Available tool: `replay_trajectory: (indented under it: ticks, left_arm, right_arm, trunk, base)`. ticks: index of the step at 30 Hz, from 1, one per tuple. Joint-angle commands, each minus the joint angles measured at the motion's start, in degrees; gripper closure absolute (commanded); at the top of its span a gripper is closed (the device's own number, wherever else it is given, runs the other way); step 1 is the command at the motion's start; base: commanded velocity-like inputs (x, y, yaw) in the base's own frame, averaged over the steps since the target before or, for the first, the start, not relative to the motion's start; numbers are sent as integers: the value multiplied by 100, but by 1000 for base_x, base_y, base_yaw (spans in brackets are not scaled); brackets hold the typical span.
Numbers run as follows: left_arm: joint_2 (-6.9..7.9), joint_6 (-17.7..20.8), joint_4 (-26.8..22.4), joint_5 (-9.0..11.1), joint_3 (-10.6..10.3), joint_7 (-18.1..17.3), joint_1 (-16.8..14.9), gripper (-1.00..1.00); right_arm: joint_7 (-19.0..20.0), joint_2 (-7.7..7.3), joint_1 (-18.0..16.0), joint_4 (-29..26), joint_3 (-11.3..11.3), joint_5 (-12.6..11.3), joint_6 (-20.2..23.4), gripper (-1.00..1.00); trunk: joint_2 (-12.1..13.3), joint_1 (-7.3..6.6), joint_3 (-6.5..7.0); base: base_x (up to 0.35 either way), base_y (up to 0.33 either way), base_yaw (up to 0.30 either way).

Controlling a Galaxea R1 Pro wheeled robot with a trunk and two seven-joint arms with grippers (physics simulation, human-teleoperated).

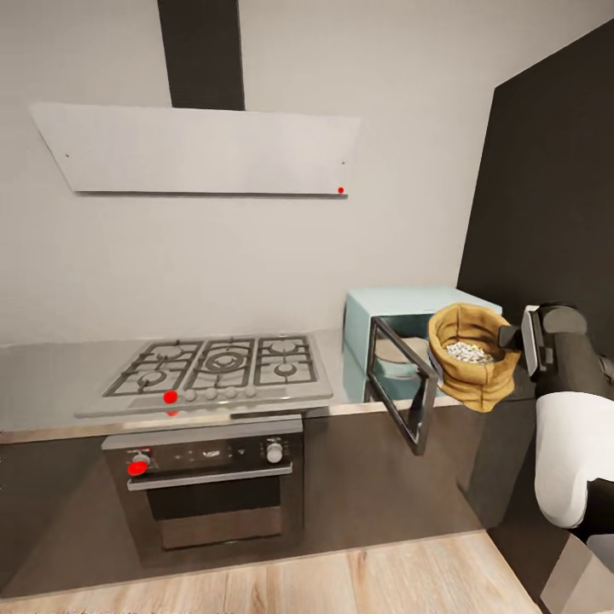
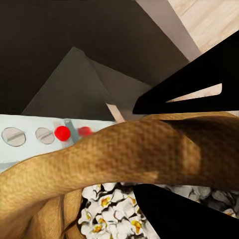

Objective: In the kitchen, take the popcorn bag from the countertop, put it into the microwave, and heat it until the popcorn is cooked so the cooked popcorn ends up inside the bag.

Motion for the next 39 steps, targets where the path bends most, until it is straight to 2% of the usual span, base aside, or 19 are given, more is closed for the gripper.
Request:
replay_trajectory:
  ticks: [1, 8, 13, 17, 22, 33, 39]
  left_arm:
    - [-2, -13, -1, 37, 11, 4, -2, -100]
    - [-2, -13, -1, 37, 11, 4, -1, -100]
    - [-2, -13, -1, 37, 11, 4, -2, -100]
    - [-4, -15, -1, 37, 11, 4, -2, -100]
    - [-8, 3, -1, 42, 5, 4, -2, -100]
    - [-2, 31, -1, 45, 2, 4, -2, -100]
    - [-9, -20, -8, 34, 11, 4, -2, -100]
  right_arm:
    - [-26, -2, -4, 46, -1, -13, 21, 100]
    - [-25, -87, -4, 471, -27, -4, 21, 100]
    - [13, -79, -4, 513, -28, -14, 21, 100]
    - [16, -83, -4, 865, -30, -3, 21, 100]
    - [97, -94, -4, 910, -74, 14, 21, 100]
    - [104, -95, -4, 919, -116, 11, 21, 100]
    - [104, -94, -4, 919, -116, -2, 21, 100]
  trunk:
    - [-4, 0, -7]
    - [-4, 0, -7]
    - [-4, 0, -7]
    - [-4, 0, -7]
    - [-4, 0, -7]
    - [-4, 0, -7]
    - [-4, 0, -7]
  base:
    - [0, 0, 43]
    - [0, 0, 7]
    - [0, 0, 0]
    - [0, 0, 0]
    - [44, -11, 0]
    - [279, -121, 0]
    - [57, -27, 0]
